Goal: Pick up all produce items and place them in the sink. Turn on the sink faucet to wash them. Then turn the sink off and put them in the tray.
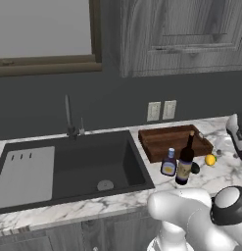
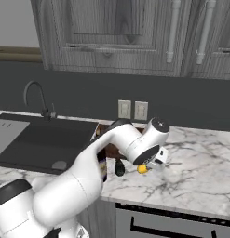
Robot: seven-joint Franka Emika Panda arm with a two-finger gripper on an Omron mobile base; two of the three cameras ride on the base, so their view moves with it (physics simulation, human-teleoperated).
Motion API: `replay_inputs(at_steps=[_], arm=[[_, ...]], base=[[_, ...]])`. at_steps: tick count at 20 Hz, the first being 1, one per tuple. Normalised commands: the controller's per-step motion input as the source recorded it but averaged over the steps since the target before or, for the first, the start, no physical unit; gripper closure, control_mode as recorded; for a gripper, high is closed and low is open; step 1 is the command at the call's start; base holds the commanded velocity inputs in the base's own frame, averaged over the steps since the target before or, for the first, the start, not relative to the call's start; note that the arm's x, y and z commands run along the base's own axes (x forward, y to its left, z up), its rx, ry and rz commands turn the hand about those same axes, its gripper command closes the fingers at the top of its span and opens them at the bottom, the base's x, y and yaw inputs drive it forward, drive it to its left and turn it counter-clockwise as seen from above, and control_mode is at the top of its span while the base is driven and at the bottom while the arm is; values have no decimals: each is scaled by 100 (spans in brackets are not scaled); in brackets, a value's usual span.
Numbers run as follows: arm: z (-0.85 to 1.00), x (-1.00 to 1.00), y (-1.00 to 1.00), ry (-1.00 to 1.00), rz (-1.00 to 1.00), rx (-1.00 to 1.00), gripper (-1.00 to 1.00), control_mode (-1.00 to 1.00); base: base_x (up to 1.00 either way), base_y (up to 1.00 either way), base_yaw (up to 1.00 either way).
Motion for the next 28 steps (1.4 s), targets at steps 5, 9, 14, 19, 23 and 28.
replay_inputs(at_steps=[5, 9, 14, 19, 23, 28], arm=[[-32, 33, -1, 0, 0, 0, -100, -100], [-27, 36, -8, 0, 0, 0, -100, -100], [-24, 36, -17, 8, -1, 0, -100, -100], [-20, 33, -15, 9, -1, 0, -100, -100], [-18, 33, -20, 5, 0, 0, -100, -100], [-20, 20, -11, 3, 0, 0, -100, -100]], base=[[0, 0, 0], [0, 0, 0], [0, 0, 0], [0, 0, 0], [0, 0, 0], [0, 0, 0]])
